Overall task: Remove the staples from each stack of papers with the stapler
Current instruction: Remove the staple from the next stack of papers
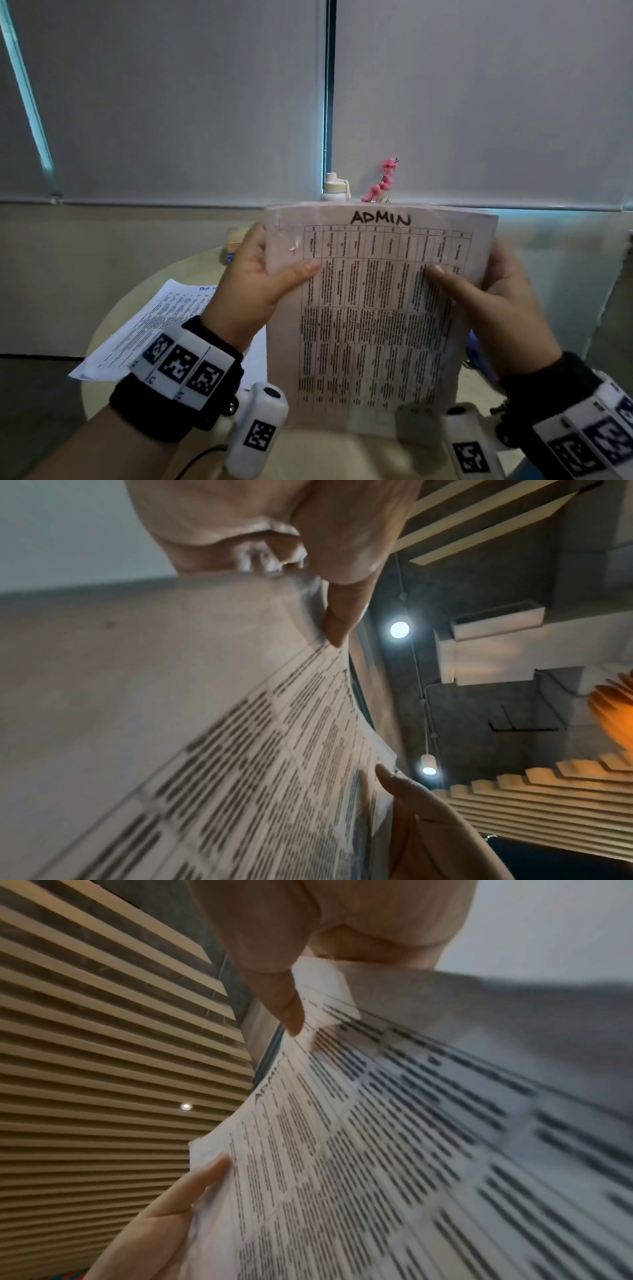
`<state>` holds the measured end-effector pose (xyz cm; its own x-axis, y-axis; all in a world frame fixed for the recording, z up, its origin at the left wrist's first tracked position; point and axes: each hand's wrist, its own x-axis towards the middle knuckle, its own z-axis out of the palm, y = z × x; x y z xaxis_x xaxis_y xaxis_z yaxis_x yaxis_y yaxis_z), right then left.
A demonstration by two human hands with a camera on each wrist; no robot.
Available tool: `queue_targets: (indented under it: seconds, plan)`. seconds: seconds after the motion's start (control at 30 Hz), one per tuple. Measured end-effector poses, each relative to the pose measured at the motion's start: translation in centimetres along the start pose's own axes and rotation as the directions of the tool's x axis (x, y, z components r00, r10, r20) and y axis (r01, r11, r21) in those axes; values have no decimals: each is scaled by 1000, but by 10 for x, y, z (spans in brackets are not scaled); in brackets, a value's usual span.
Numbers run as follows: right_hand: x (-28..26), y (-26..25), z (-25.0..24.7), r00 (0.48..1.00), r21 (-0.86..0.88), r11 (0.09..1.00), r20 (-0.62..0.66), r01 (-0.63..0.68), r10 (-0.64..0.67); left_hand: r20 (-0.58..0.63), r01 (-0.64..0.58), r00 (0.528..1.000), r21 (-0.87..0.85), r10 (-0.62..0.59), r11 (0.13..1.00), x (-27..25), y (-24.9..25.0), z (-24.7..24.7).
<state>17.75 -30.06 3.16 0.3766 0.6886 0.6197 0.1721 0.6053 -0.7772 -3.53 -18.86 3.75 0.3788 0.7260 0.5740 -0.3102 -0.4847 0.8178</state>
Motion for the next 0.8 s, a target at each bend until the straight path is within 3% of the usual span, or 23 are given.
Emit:
queue_targets:
  seconds: [0.1,0.23,0.37,0.53,0.63,0.7,0.8]
  plan:
    - [6,-12,1,993,-54,992,-29,110,-112,-9,-115,993,-20,115,993,8,8,-1]
    - [16,-21,4,963,-218,941,-11,260,-269,-9,-273,961,101,275,957,17,14,3]
    - [26,-20,4,956,-381,884,3,271,-292,-40,-241,968,97,246,966,19,12,5]
    - [31,-20,5,952,-384,886,-47,261,-301,-72,-257,961,112,266,960,20,12,6]
    - [27,-21,6,973,-191,961,-80,199,-217,-73,-248,965,75,253,966,21,11,5]
    - [24,-17,4,995,-34,997,-72,66,-69,-89,-237,966,54,241,970,22,9,3]
    - [19,-9,3,991,51,990,27,-133,131,-71,-186,980,27,187,982,21,7,3]
